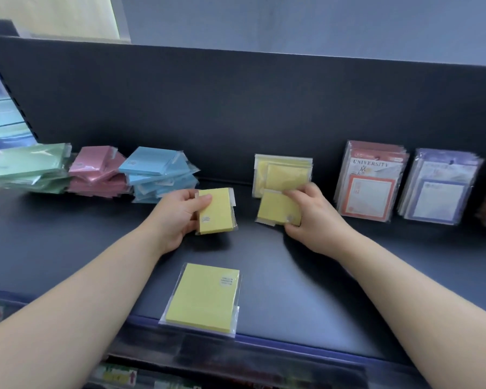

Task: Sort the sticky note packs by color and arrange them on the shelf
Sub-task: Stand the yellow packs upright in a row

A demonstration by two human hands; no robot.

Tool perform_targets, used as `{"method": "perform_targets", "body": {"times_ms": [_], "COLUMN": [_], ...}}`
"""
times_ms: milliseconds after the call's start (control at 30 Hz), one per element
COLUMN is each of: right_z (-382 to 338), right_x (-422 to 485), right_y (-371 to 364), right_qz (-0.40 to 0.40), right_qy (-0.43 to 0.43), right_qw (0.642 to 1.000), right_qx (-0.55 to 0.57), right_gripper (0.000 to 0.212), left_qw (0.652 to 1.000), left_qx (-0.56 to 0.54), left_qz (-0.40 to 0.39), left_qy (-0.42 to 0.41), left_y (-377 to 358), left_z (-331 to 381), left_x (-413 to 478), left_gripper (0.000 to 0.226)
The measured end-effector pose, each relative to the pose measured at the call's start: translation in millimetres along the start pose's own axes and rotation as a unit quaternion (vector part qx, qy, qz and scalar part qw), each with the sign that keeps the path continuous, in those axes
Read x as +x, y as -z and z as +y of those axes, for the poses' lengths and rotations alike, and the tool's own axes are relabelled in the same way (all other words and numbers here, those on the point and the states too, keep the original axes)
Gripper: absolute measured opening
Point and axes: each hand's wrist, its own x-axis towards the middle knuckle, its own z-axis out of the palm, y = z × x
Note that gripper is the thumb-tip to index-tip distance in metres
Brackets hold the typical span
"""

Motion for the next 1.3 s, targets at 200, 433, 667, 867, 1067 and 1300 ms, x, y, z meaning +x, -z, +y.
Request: {"method": "perform_targets", "body": {"times_ms": [200,433,667,867,1067,1300], "right_z": [-7,-33,-54,-76,-44,-59], "right_x": [-4,-5,-21,-45,-24,-30], "right_y": [-9,-28,-12,-28,-7,-6], "right_qz": [0.002,-0.072,0.101,-0.173,-0.092,-0.173], "right_qy": [0.023,0.030,0.182,0.311,0.214,0.189], "right_qw": [0.999,0.991,0.966,0.932,0.973,0.963], "right_qx": [0.031,0.112,0.153,0.072,0.011,-0.081], "right_gripper": [0.061,0.070,0.018,0.024,0.025,0.065], "left_qw": [0.999,0.991,0.992,0.991,0.995,0.997], "left_qx": [0.014,0.007,0.098,0.121,0.078,0.050], "left_qz": [-0.032,-0.126,-0.067,-0.011,0.000,0.030], "left_qy": [-0.024,-0.033,-0.049,-0.063,-0.058,-0.057], "left_y": [2,2,0,-4,-5,-9], "left_z": [-1,-2,-11,-10,-9,-9], "left_x": [-2,-7,-4,-5,-4,-3], "left_gripper": [0.010,0.027,0.021,0.014,0.006,0.005]}}
